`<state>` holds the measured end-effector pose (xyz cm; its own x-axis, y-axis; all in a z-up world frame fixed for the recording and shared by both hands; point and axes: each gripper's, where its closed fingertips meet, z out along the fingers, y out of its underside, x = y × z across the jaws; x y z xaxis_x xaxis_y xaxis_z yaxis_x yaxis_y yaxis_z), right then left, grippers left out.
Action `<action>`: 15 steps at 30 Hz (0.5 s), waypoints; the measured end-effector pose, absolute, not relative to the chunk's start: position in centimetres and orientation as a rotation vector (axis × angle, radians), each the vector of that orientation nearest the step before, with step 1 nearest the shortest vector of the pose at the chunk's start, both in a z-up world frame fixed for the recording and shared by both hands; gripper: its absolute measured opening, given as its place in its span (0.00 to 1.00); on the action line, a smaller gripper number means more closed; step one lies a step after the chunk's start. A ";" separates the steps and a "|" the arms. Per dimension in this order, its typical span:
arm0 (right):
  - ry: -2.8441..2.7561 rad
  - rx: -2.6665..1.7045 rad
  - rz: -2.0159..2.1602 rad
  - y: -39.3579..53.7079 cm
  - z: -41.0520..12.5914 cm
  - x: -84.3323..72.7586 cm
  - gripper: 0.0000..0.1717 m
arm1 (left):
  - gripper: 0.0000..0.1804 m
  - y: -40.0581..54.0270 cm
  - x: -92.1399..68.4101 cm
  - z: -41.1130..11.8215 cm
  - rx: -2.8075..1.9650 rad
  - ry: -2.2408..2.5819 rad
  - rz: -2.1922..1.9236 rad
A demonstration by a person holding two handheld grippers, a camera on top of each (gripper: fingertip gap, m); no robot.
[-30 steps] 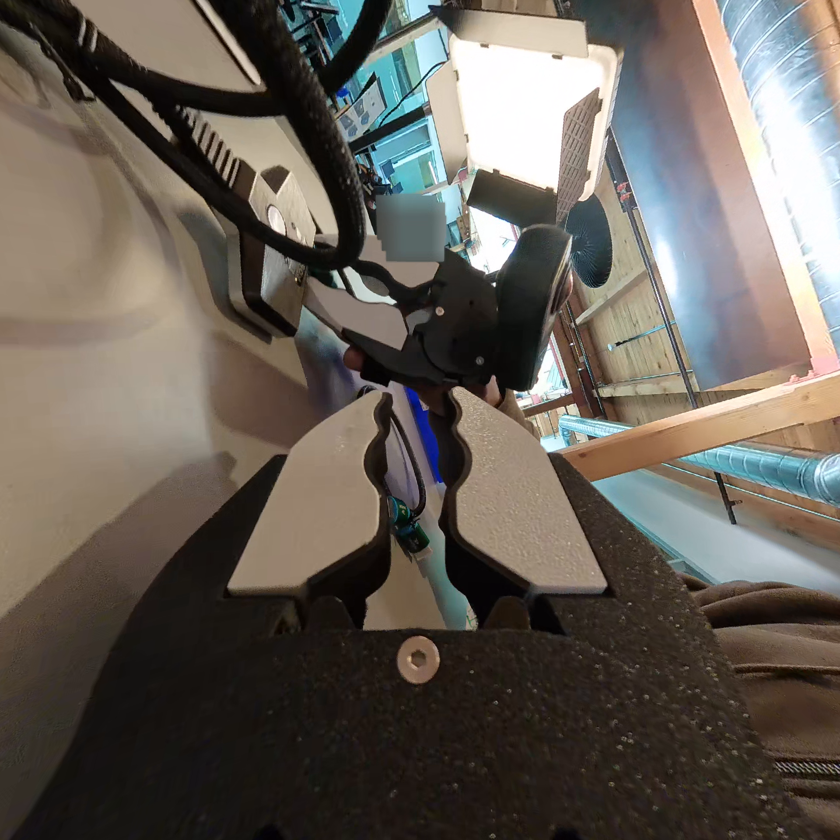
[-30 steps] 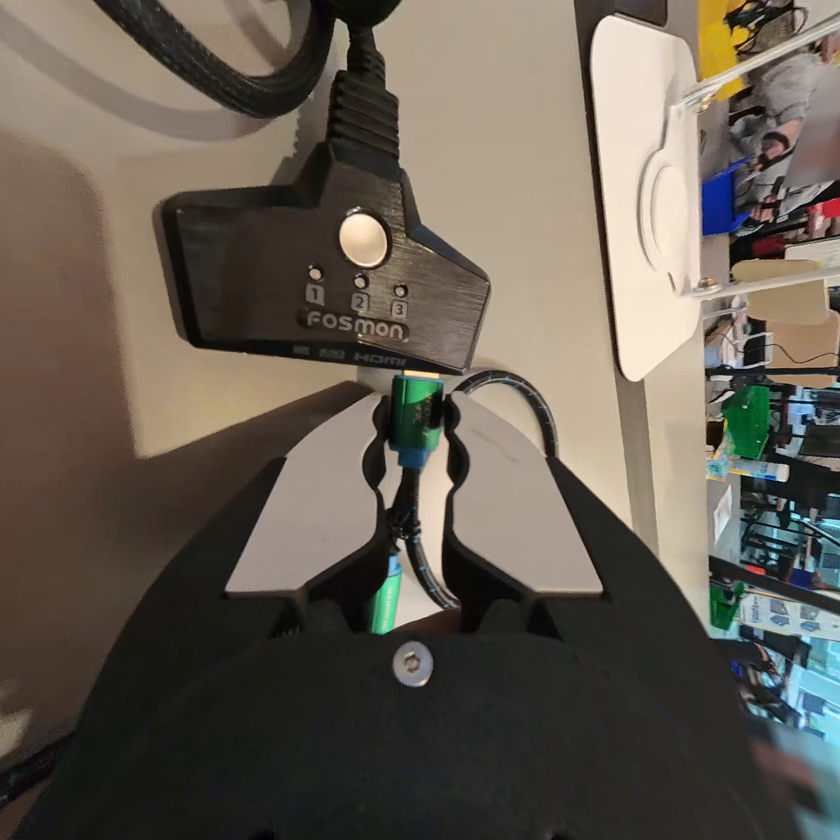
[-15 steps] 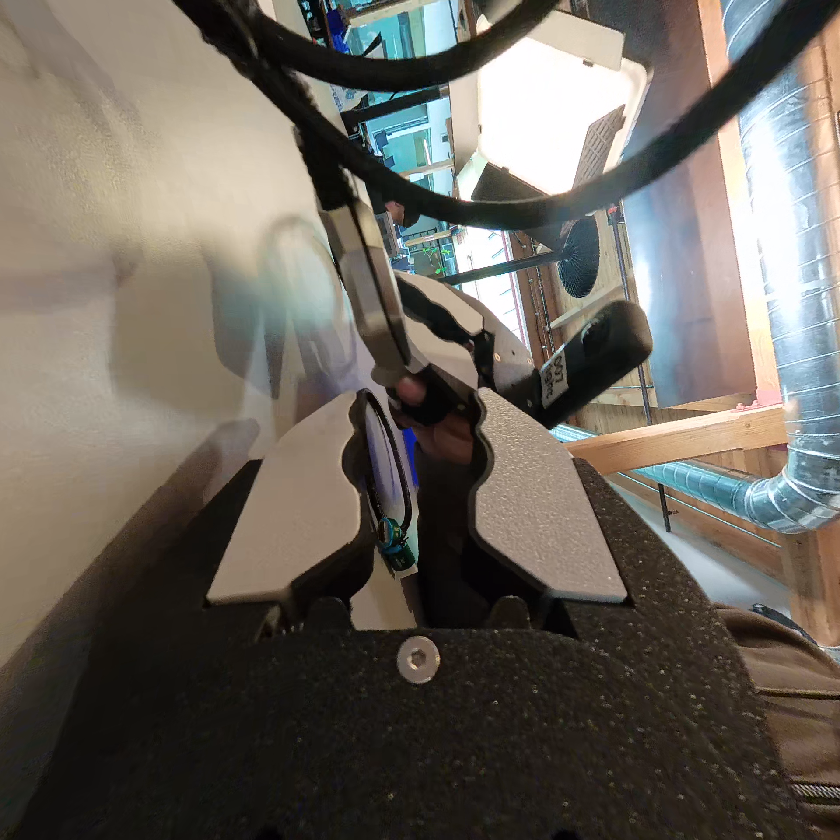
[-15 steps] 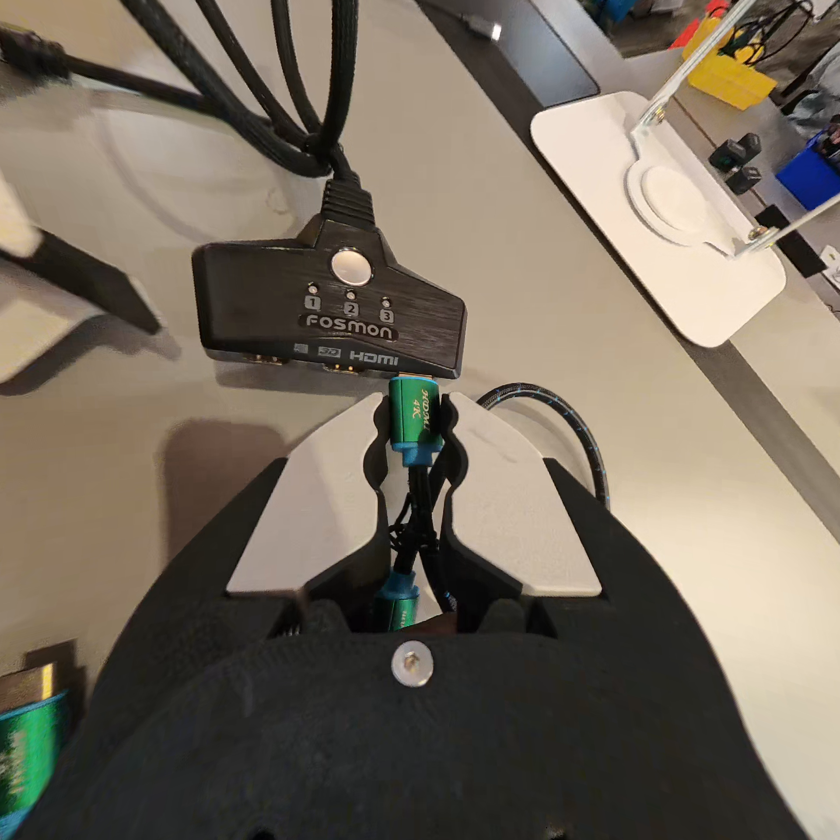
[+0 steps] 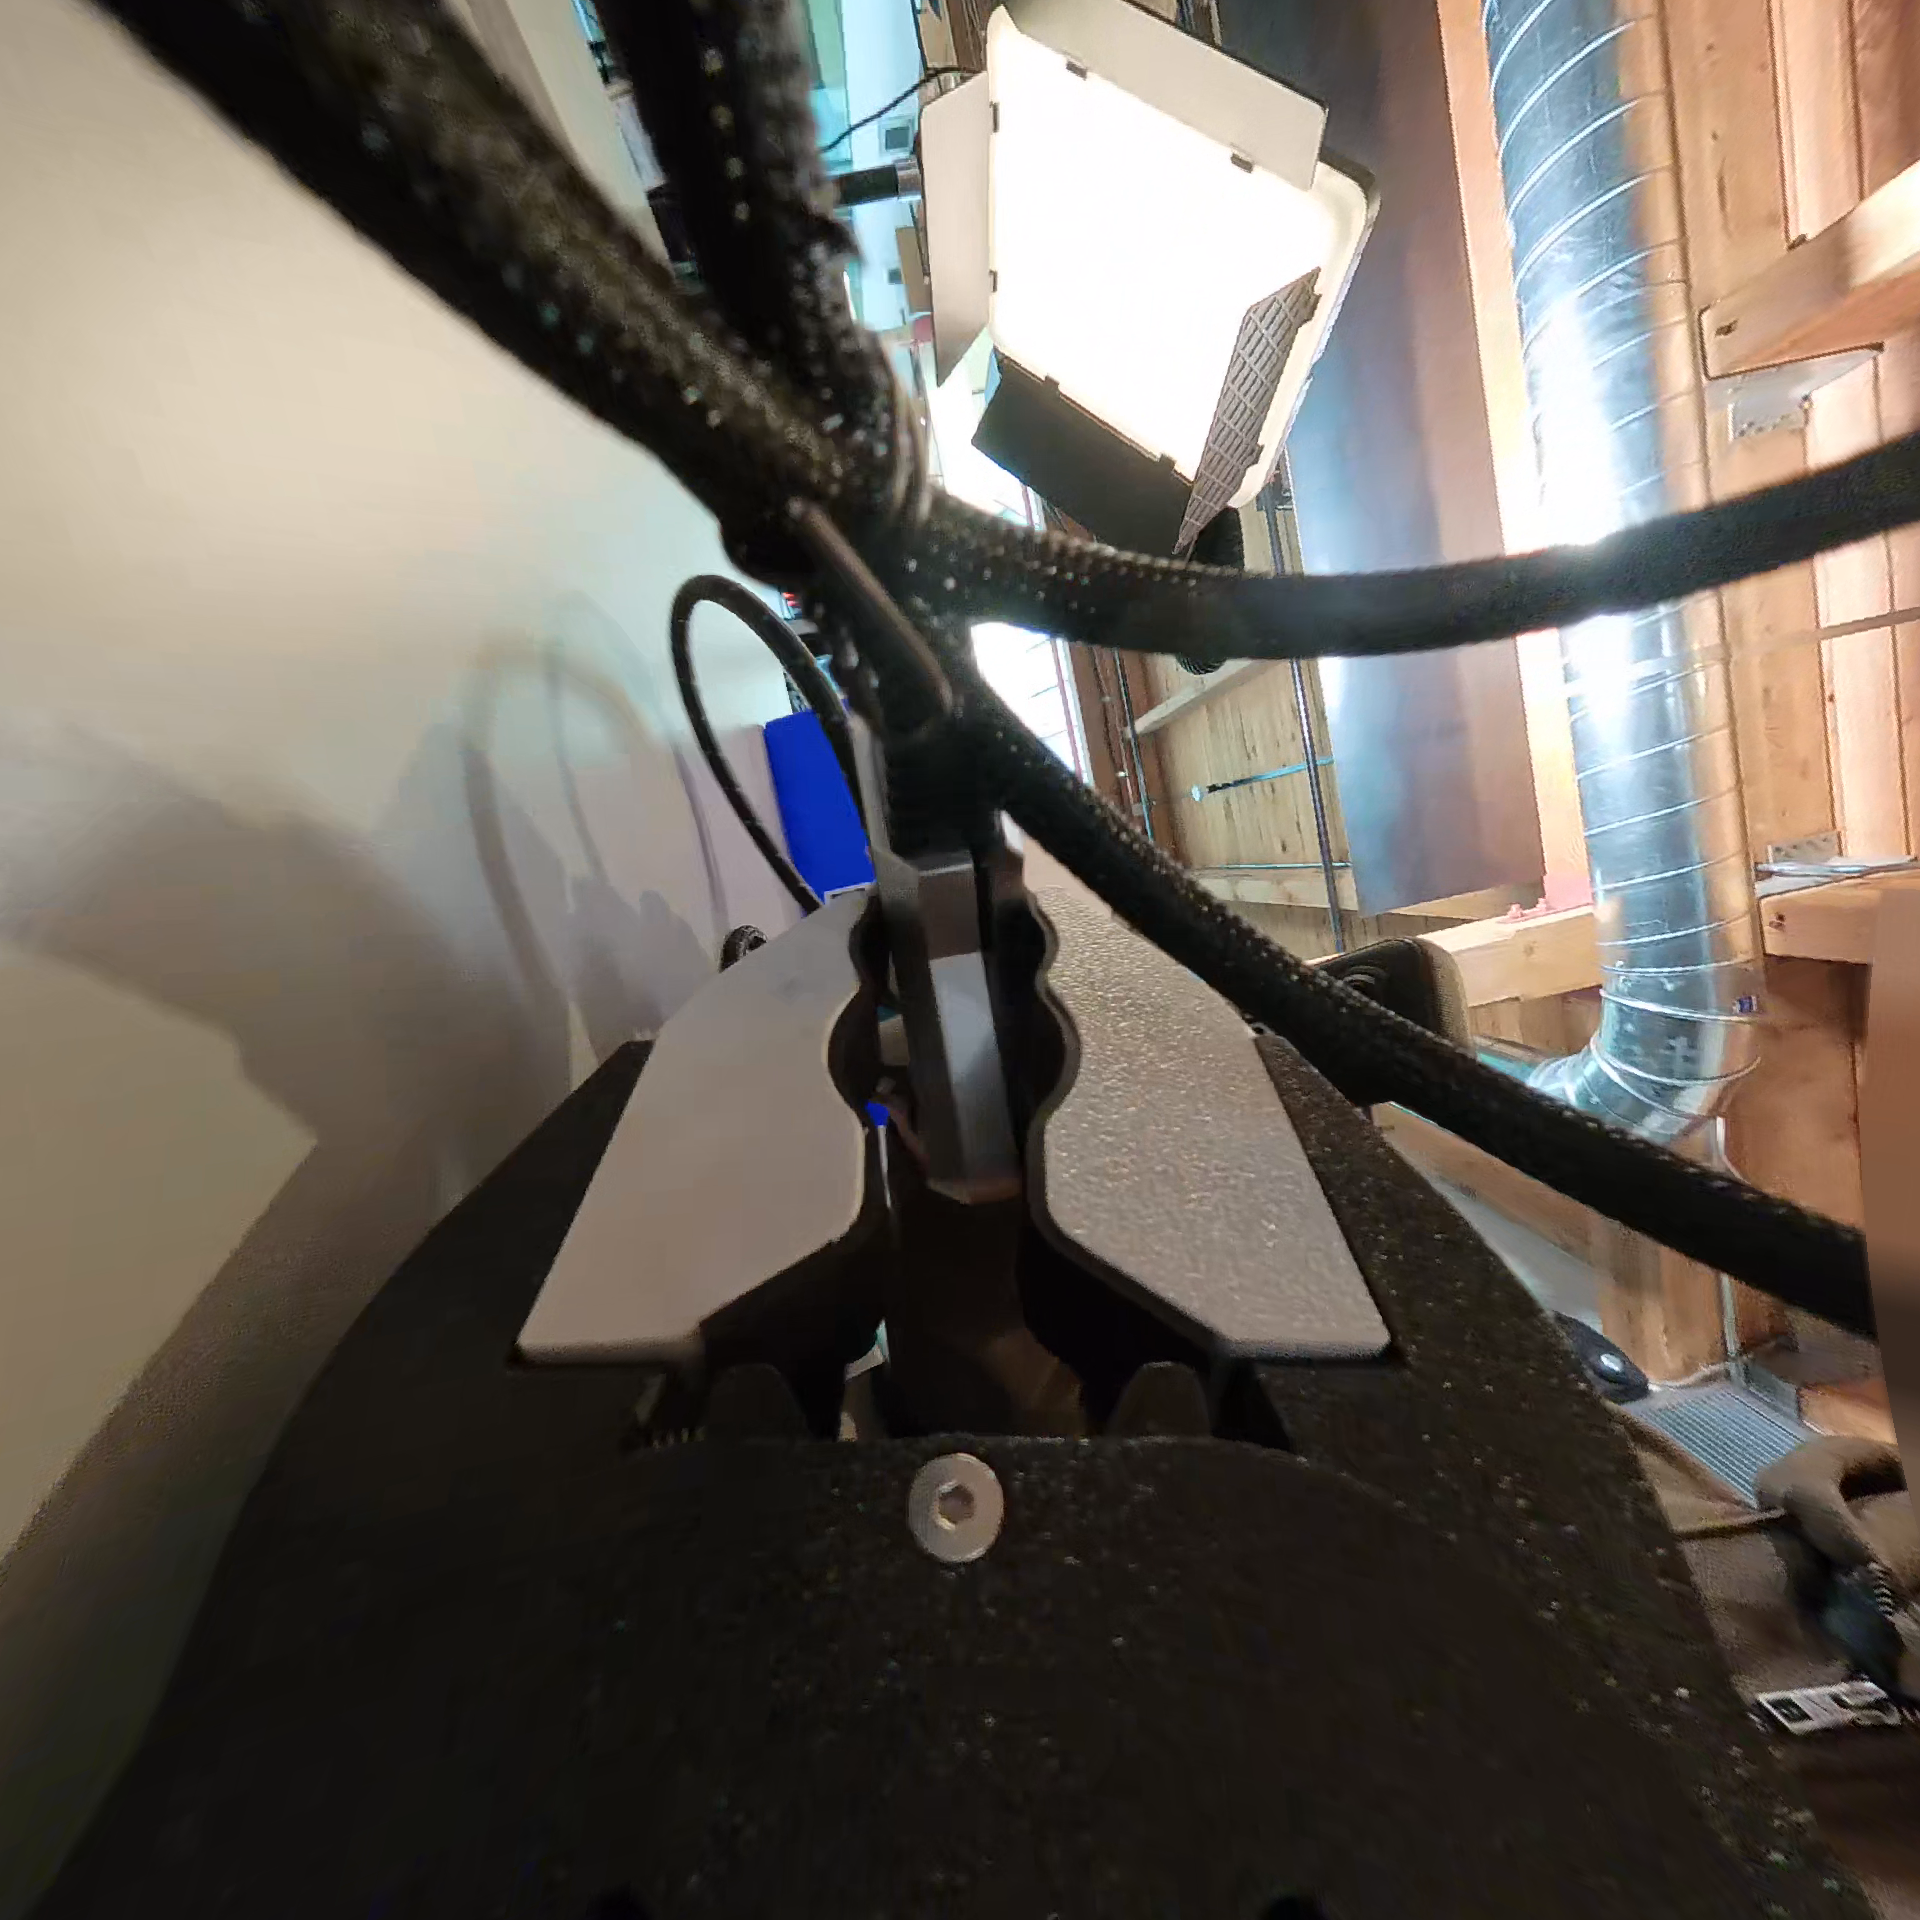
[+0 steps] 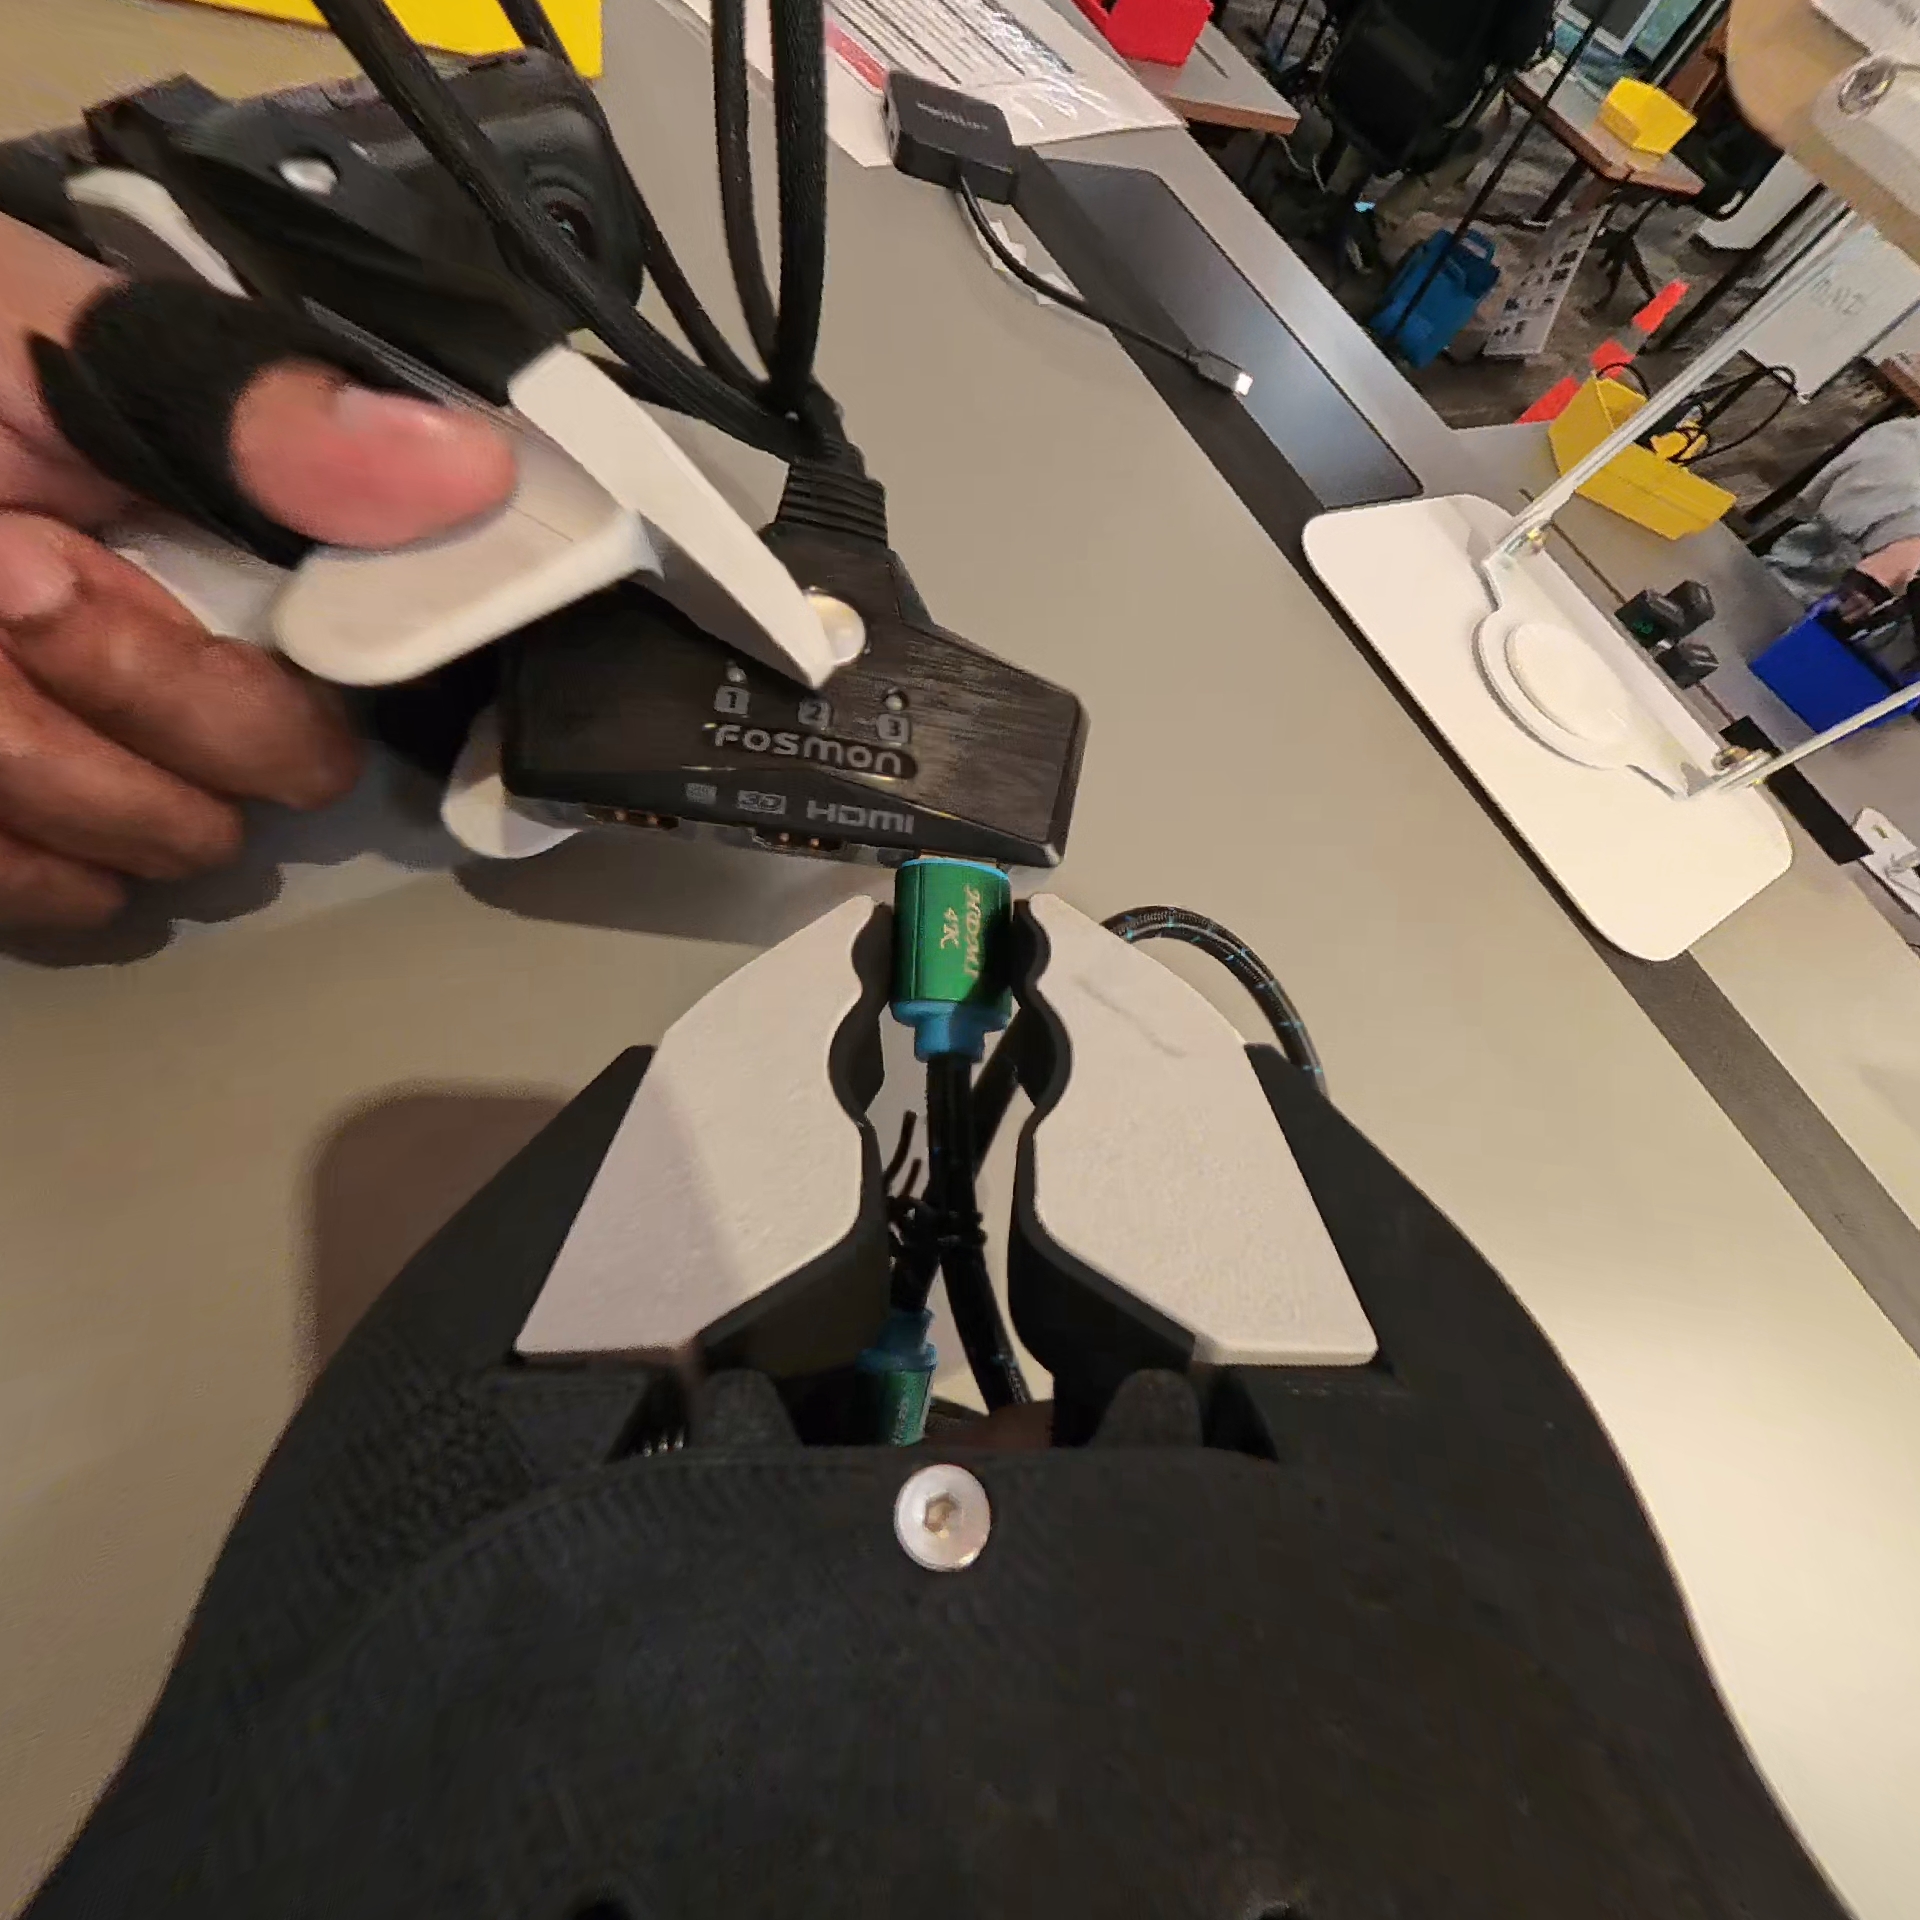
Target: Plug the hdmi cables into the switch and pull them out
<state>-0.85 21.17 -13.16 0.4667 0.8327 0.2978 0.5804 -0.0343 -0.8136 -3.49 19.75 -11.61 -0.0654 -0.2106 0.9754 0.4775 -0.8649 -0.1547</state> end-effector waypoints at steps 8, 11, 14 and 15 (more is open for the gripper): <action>-1.266 -1.692 0.285 14.9 -10.0 2.8 0.20 | 0.11 20.8 -5.9 -11.9 -1.698 -0.431 -1.857; -1.376 -1.816 0.364 11.1 -13.1 4.1 0.20 | 0.11 21.0 -6.2 -11.9 -1.672 -0.455 -1.860; -1.447 -1.909 0.362 9.1 -15.9 4.8 0.21 | 0.11 21.0 -6.0 -11.8 -1.661 -0.453 -1.875; -1.452 -1.937 0.374 8.8 -16.5 4.8 0.21 | 0.11 20.9 -5.9 -11.7 -1.652 -0.455 -1.889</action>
<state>4.83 8.78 -16.51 0.3366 0.9272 0.1645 0.7320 -0.1478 -0.6651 -5.91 20.94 -11.70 -0.0626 -0.2010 0.9776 0.6241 -0.7723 -0.1188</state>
